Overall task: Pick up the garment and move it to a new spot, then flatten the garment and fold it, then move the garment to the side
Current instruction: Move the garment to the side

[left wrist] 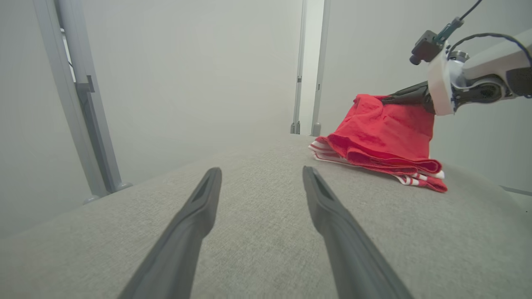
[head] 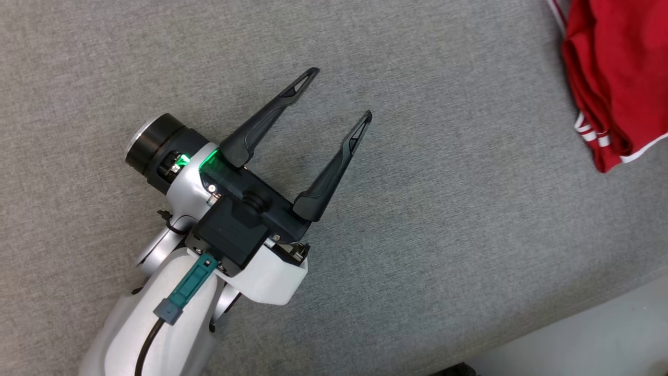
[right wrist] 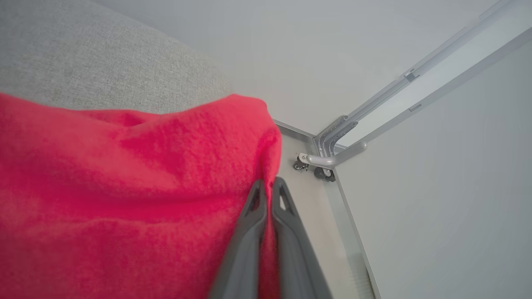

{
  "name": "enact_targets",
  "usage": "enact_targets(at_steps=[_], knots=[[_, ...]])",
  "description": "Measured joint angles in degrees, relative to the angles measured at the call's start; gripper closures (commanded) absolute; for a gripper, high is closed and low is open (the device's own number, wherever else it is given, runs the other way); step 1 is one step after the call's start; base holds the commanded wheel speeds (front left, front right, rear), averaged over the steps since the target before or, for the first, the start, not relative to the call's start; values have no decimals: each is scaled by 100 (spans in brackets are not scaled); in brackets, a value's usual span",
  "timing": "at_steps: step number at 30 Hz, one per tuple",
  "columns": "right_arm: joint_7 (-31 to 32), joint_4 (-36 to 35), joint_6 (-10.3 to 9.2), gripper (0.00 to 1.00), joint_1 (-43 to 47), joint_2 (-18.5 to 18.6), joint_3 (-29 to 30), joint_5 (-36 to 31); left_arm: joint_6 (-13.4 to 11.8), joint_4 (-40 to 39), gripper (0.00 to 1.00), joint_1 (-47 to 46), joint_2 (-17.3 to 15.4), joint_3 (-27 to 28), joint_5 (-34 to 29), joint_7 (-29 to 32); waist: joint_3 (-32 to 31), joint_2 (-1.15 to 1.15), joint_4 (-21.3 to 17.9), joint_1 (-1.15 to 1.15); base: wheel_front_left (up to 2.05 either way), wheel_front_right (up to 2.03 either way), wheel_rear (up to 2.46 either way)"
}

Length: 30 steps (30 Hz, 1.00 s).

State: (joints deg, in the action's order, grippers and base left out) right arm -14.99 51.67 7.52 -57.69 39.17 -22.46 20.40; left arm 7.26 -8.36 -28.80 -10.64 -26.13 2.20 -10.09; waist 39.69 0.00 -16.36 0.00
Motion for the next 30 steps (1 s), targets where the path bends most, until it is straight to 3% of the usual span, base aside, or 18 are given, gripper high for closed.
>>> enact_targets(at_steps=[6,7,8,21,30], knots=[[0,261,0,100,-8,-129,455,-235,-26,-80,0,2,-43,-13,25,32,59,0,122,0,0,0,0],[0,230,0,83,11,-126,500,-320,-27,-83,0,3,-52,-12,33,32,59,0,134,0,0,0,0],[-1,248,1,0,19,-135,589,-348,-29,-81,0,3,-56,-14,36,31,55,0,144,0,0,0,0],[0,145,0,0,231,-68,1039,-661,-137,360,0,137,197,-133,281,-331,-574,0,328,0,0,0,0],[-1,-588,-1,0,664,-336,983,-506,-338,669,0,454,405,52,545,-483,-1418,0,696,0,0,0,0]])
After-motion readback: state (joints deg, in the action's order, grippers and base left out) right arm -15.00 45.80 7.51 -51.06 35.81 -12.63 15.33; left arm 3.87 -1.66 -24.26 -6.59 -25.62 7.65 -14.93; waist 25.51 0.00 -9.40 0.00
